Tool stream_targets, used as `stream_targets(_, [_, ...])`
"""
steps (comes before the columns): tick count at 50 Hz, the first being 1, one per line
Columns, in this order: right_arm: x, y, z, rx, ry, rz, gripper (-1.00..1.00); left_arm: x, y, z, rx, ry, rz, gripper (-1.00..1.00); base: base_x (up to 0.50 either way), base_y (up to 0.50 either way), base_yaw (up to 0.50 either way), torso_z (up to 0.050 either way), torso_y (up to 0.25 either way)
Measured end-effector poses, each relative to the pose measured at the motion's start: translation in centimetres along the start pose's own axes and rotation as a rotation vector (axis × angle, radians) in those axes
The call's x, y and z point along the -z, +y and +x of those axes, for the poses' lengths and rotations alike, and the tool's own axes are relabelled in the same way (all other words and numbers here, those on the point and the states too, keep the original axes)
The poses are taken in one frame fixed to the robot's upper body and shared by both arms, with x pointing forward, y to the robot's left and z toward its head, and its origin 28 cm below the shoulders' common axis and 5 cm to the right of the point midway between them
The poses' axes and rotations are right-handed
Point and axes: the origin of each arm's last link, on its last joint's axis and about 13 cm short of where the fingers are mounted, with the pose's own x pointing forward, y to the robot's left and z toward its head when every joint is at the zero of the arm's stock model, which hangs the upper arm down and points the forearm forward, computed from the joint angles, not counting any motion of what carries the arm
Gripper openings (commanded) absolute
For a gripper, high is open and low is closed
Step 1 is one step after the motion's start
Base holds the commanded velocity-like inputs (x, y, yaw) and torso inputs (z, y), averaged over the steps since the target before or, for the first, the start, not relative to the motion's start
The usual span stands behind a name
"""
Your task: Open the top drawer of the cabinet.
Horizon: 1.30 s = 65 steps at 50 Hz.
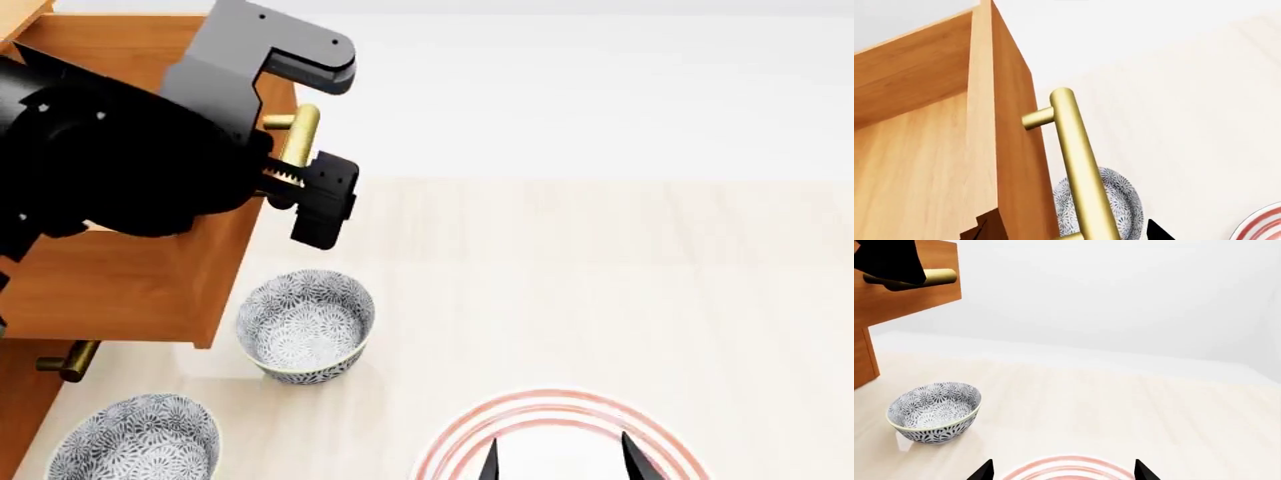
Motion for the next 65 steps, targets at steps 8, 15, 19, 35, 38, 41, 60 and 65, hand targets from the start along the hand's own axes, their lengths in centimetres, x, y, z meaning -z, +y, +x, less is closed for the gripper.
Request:
stream_targets(8, [0.0, 0.0, -0.1, 0.000, 0.000, 0.000, 1.00, 0.1, -0.1, 0.0, -0.008, -0.010, 0.006, 1.00, 0.01, 0.00, -0.01, 0.000, 0.000])
stream_targets(15, [0.0, 0.0, -0.2, 0.000, -0.002, -0.001, 1.00, 0.2, -0.1, 0.0, -0.009, -0.020, 0.001, 1.00, 0.00, 0.00, -0.01, 0.000, 0.000])
stream_targets(19, [0.0, 0.0, -0.2, 0.000, -0.002, -0.001, 1.00, 0.3, -0.1, 0.0, -0.011, -0.025, 0.002, 1.00, 0.00, 0.00, 0.00, 0.000, 0.000])
stream_targets(35, [-0.1, -0.1, -0.5, 0.001, -0.007, -0.003, 1.00, 0.4, -0.1, -0.1, -0.012, -0.036, -0.006, 1.00, -0.01, 0.00, 0.00, 0.000, 0.000])
stream_targets(38, [-0.1, -0.1, -0.6, 0.002, -0.007, -0.004, 1.00, 0.4, -0.1, -0.1, -0.012, -0.036, -0.007, 1.00, -0.01, 0.00, 0.00, 0.000, 0.003])
stream_targets(41, [-0.1, -0.1, -0.6, 0.003, -0.007, -0.005, 1.00, 0.3, -0.1, -0.1, -0.013, -0.035, -0.007, 1.00, -0.01, 0.00, 0.00, 0.000, 0.007])
stream_targets(60, [-0.5, -0.2, -0.7, 0.006, -0.015, -0.012, 1.00, -0.8, 0.7, -2.0, 0.034, 0.010, -0.047, 1.00, 0.00, 0.00, 0.00, 0.000, 0.006])
stream_targets(65, [-0.6, -0.2, -0.7, 0.007, -0.018, -0.013, 1.00, -1.8, 1.0, -3.5, 0.049, -0.004, -0.052, 1.00, 0.00, 0.00, -0.01, 0.000, 0.004])
